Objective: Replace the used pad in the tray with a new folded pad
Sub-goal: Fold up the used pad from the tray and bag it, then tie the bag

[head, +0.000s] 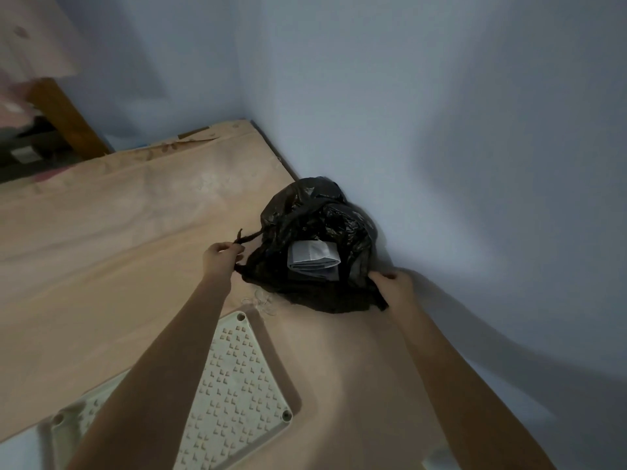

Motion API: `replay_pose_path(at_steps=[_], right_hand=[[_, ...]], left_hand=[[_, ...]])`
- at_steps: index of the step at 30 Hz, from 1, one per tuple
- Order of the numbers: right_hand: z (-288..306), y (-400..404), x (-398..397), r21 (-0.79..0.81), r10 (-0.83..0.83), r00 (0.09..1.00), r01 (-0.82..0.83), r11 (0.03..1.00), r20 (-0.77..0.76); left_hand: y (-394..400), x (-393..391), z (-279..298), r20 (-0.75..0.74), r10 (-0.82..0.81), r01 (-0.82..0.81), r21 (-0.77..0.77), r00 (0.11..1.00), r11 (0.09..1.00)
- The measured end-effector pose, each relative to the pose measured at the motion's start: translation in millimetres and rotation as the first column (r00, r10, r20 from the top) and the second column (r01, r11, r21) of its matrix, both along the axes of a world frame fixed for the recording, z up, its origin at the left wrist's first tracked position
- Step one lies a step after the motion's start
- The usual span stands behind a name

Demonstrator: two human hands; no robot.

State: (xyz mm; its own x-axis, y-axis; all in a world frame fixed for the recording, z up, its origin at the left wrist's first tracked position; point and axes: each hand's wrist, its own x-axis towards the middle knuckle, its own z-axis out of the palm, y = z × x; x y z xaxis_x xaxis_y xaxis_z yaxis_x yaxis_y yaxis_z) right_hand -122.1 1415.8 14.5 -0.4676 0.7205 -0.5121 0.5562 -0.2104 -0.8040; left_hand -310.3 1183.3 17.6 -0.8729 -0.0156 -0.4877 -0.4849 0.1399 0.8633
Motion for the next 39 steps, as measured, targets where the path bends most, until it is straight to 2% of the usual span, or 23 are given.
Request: replay_pose_path(at_steps=[3,7,11,13,16,17,20,23,26,28,31,33,37,39], right_hand=[[9,1,6,0.189,0.1,0.993,-0.11,0.976,0.059],[32,2,16,0.328,0.223,0.96,-0.268,0.906,0.17],[66,2,25,0.486,0.214,0.969,-0.247,0.838,0.123],[85,4,28,0.472,0.211,0.971,-0.237,0.849,0.108],[111,5,34,0.448,0.146,0.989,-0.143,0.882,0.028],[120,3,37,0.507,0.133,0.991,-0.111,0.855,-0.007],[141,-7,43,0.738,0.139,0.989,-0.055,0.673,-0.053],[149,-10,47,0.81,0.105,0.995,-0.06,0.584,-0.001],[150,-12,52,0.789,0.162,0.984,-0.162,0.593,0.08],[149,-13,52,0.781,0.209,0.976,-0.174,0.599,0.057],[153,-14,47,0.744,0.274,0.943,-0.043,0.666,-0.19],[157,-15,42,0.635,0.301,0.872,0.015,0.772,-0.387],[167,-21,29,0.36,0.335,0.693,-0.116,0.926,-0.638],[171,-24,17,0.24,0.299,0.634,-0.18,0.954,-0.713]], left_hand=[[-4,3,19,-0.082,0.032,-0.027,0.069,0.996,0.997],[-9,9,46,-0.202,0.038,-0.019,0.097,0.979,0.995],[-16,19,69,-0.349,-0.008,0.021,0.034,0.937,0.999],[-20,23,81,-0.385,0.022,-0.002,0.053,0.922,0.999],[-25,25,101,-0.415,0.104,-0.039,0.162,0.904,0.986],[-27,25,108,-0.418,0.137,-0.054,0.206,0.898,0.977],[-29,29,123,-0.392,0.236,-0.094,0.349,0.889,0.932],[-30,35,132,-0.328,0.298,-0.122,0.462,0.896,0.878],[-33,42,135,-0.315,0.276,-0.086,0.504,0.908,0.86],[-35,47,136,-0.346,0.241,-0.03,0.518,0.907,0.855],[-35,54,141,-0.396,0.21,0.091,0.62,0.894,0.78],[-31,59,147,-0.421,0.156,0.177,0.649,0.893,0.74],[-14,70,159,-0.346,0.012,0.243,0.683,0.938,0.689],[-4,78,163,-0.322,-0.097,0.283,0.6,0.942,0.749]])
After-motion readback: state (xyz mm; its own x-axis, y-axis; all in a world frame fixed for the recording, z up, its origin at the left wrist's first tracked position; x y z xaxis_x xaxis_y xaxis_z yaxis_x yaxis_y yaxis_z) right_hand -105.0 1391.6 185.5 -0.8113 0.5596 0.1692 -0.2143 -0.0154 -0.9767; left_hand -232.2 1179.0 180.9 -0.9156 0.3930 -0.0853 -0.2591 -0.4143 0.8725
